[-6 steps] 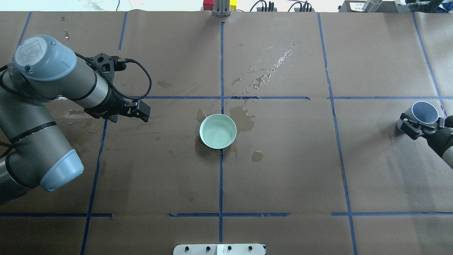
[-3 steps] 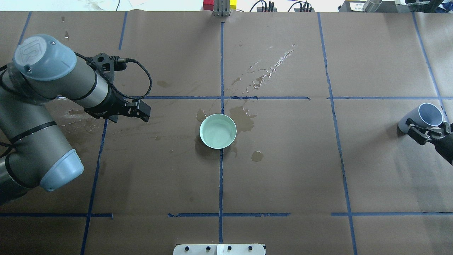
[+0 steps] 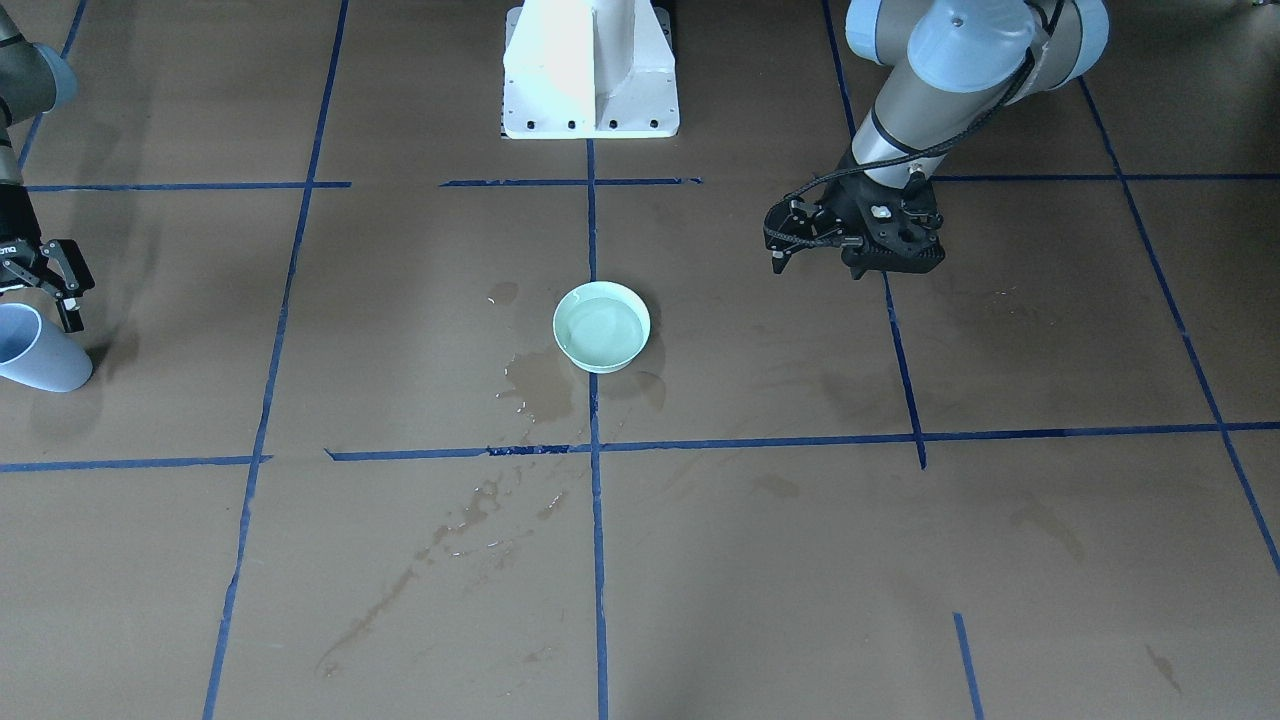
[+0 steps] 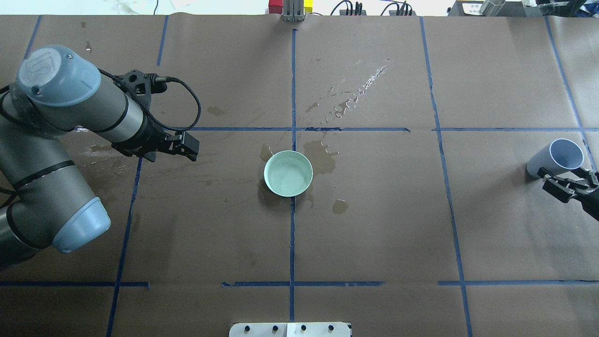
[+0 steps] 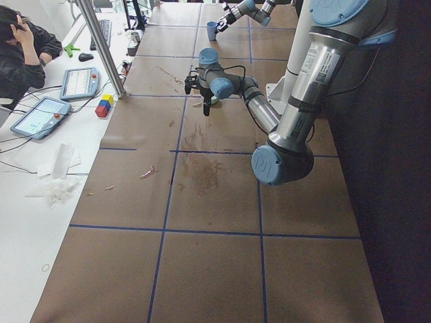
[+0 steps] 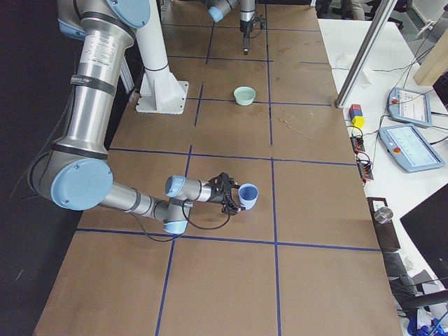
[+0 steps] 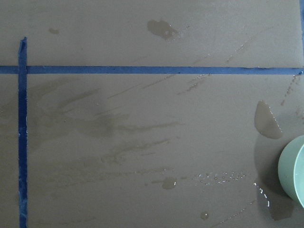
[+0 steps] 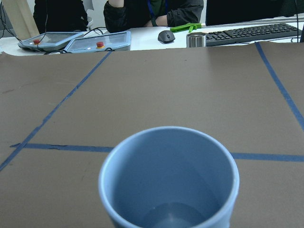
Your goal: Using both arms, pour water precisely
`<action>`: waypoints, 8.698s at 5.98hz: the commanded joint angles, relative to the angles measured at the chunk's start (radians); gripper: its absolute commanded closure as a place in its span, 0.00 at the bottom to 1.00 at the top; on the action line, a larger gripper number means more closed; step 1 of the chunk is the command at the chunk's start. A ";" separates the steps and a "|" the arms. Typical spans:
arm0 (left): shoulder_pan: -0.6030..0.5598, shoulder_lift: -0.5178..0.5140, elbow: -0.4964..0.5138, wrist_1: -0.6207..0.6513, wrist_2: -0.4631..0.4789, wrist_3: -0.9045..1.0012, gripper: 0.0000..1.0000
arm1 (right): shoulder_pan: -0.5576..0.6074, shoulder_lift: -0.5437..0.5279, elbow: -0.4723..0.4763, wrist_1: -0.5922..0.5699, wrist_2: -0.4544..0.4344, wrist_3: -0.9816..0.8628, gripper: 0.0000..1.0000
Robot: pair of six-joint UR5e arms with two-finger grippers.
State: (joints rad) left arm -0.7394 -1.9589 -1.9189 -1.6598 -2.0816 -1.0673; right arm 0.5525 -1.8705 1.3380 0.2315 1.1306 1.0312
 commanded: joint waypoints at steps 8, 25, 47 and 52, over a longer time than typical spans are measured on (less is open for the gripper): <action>0.014 -0.031 -0.002 0.000 0.009 -0.056 0.00 | 0.250 -0.168 -0.029 0.134 0.554 -0.110 0.01; 0.147 -0.222 0.256 -0.129 0.145 -0.293 0.00 | 1.098 0.111 0.426 -1.801 1.258 -1.175 0.00; -0.387 0.223 0.198 -0.211 -0.277 0.423 1.00 | 1.103 0.109 0.420 -1.790 1.239 -1.180 0.00; -0.476 0.425 0.425 -0.615 -0.368 0.512 1.00 | 1.103 0.109 0.418 -1.789 1.236 -1.183 0.00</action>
State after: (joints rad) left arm -1.2163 -1.5314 -1.5297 -2.2282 -2.4467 -0.5252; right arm 1.6552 -1.7603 1.7564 -1.5581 2.3671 -0.1514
